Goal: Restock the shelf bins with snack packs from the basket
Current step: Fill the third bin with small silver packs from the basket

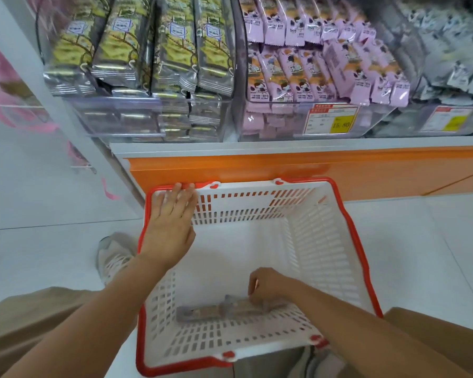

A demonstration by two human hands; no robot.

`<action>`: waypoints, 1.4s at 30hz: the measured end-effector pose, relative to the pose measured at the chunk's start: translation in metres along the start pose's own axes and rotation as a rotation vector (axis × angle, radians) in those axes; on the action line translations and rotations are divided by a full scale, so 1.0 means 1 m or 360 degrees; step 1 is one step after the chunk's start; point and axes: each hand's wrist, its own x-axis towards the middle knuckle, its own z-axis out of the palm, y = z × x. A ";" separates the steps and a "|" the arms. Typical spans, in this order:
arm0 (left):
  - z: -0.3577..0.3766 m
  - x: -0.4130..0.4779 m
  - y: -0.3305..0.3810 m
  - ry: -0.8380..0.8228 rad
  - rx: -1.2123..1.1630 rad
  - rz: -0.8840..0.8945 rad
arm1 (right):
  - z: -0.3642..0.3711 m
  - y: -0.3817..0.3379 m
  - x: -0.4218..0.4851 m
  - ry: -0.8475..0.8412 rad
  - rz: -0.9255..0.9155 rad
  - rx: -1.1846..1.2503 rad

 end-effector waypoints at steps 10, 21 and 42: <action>-0.041 0.019 0.089 -0.0216 -0.0765 0.0448 | -0.112 -0.002 -0.088 0.0514 -0.0343 0.0842; -0.123 0.049 0.148 -0.0242 -0.2246 -0.0163 | -0.133 0.013 -0.200 0.1138 -0.0906 0.1148; -0.219 0.140 0.211 0.0491 -0.1043 0.0261 | -0.231 0.073 -0.292 0.2396 -0.1089 0.0938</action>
